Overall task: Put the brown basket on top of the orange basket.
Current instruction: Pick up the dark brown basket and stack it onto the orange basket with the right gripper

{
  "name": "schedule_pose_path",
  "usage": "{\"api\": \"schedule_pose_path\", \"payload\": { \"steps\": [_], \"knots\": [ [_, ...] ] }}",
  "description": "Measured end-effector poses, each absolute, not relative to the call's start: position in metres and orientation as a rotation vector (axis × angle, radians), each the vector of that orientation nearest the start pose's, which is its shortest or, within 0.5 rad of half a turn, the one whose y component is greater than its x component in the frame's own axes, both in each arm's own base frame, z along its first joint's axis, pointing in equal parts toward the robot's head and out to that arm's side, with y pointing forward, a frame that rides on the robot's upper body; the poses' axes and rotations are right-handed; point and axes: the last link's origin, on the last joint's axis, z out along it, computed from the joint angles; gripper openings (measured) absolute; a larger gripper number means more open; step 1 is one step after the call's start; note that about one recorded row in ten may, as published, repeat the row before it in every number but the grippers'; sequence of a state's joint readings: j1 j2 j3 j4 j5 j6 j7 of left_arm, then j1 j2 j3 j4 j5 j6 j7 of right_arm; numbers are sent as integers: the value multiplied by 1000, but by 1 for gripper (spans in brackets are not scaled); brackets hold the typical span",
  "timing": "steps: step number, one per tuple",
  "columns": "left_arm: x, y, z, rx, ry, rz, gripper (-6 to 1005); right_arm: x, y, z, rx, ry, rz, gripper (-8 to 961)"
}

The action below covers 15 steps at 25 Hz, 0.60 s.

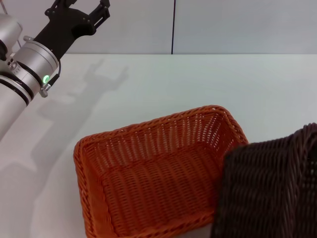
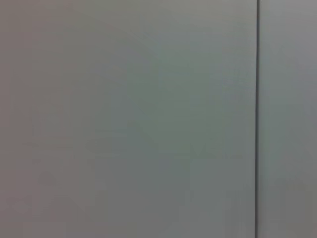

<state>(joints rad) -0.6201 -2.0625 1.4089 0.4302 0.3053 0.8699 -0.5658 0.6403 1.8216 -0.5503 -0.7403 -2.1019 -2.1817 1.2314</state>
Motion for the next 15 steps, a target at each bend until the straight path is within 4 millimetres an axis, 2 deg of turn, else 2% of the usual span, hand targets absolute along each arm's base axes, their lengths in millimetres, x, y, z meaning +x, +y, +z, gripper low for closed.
{"api": "schedule_pose_path", "payload": {
  "steps": [6, 7, 9, 12, 15],
  "knots": [
    [-215, 436, 13, -1824, -434, -920, 846, 230, 308, 111, -3026, -96, 960, 139],
    [-214, 436, 13, -1825, -425, -915, 846, 229, 307, 107, -2972, -80, 1057, 139],
    [-215, 437, 12, -1829, -412, -901, 846, 230, 307, 105, -2945, -69, 1097, 139],
    [-214, 437, 9, -1838, -393, -878, 846, 233, 300, 94, -2809, -48, 1235, 139],
    [-213, 439, 7, -1846, -388, -871, 846, 235, 296, 90, -2749, -37, 1284, 138]
  ]
}}
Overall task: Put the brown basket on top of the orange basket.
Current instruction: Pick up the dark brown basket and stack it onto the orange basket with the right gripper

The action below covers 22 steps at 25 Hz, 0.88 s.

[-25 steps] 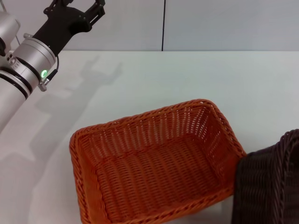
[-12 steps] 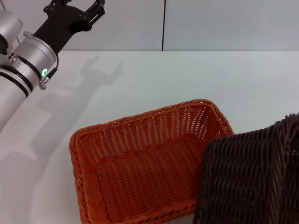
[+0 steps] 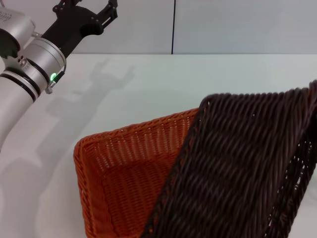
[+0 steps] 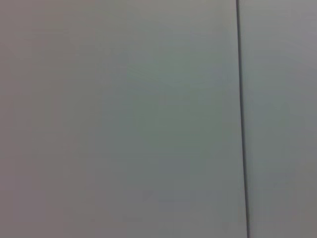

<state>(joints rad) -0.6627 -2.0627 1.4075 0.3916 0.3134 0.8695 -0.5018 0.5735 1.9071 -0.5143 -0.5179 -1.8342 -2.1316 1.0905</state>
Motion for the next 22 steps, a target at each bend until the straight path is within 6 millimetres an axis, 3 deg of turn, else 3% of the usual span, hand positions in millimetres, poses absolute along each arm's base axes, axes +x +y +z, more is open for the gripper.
{"api": "schedule_pose_path", "payload": {
  "steps": [7, 15, 22],
  "knots": [
    [-210, 441, 7, -1851, -355, -851, 846, 244, 285, 63, -2501, 113, 1441, 139],
    [-206, 445, 7, -1850, -345, -844, 846, 253, 278, 31, -2333, 288, 1505, 141],
    [-202, 449, 5, -1861, -342, -824, 846, 264, 260, 21, -2152, 386, 1567, 142]
  ]
}}
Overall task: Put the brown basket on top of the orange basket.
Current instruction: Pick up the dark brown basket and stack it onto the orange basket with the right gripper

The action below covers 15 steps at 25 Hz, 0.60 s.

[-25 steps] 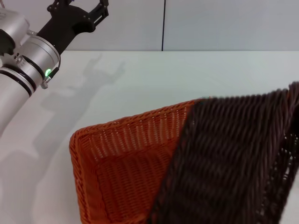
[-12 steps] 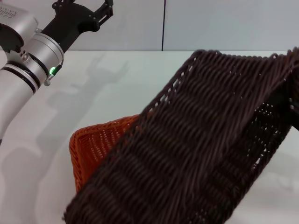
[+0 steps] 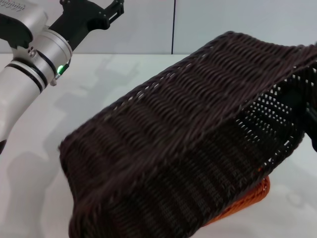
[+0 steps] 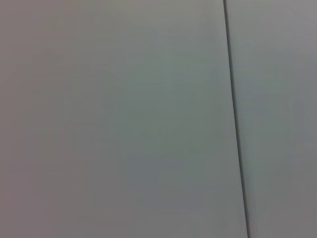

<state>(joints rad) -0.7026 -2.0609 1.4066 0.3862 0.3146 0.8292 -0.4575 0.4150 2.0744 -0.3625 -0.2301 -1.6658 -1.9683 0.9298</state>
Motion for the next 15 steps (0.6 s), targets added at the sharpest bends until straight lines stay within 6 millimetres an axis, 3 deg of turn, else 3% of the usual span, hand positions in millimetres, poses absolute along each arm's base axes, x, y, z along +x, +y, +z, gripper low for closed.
{"api": "schedule_pose_path", "payload": {
  "steps": [15],
  "knots": [
    [-195, 455, 4, -1868, -328, -800, 846, 285, 223, -2, -2040, 539, 1532, 145]
  ]
}}
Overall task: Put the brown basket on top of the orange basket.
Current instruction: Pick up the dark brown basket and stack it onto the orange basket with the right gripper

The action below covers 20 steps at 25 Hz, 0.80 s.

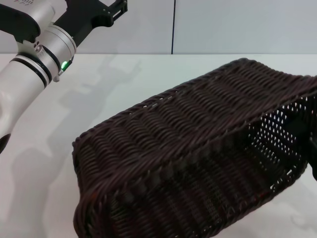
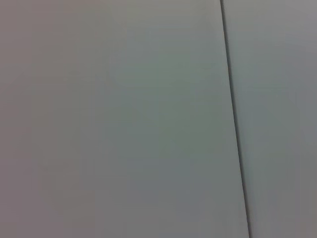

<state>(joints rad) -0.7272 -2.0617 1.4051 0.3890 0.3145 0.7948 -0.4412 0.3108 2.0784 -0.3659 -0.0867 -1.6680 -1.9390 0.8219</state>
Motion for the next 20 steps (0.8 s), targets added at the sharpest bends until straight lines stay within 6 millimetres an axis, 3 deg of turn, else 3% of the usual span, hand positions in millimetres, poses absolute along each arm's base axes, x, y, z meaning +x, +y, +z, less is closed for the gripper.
{"api": "schedule_pose_path", "payload": {
  "steps": [20],
  "knots": [
    [-196, 454, -1, -1893, -318, -769, 846, 299, 191, -23, -1965, 657, 1458, 149]
  ]
}}
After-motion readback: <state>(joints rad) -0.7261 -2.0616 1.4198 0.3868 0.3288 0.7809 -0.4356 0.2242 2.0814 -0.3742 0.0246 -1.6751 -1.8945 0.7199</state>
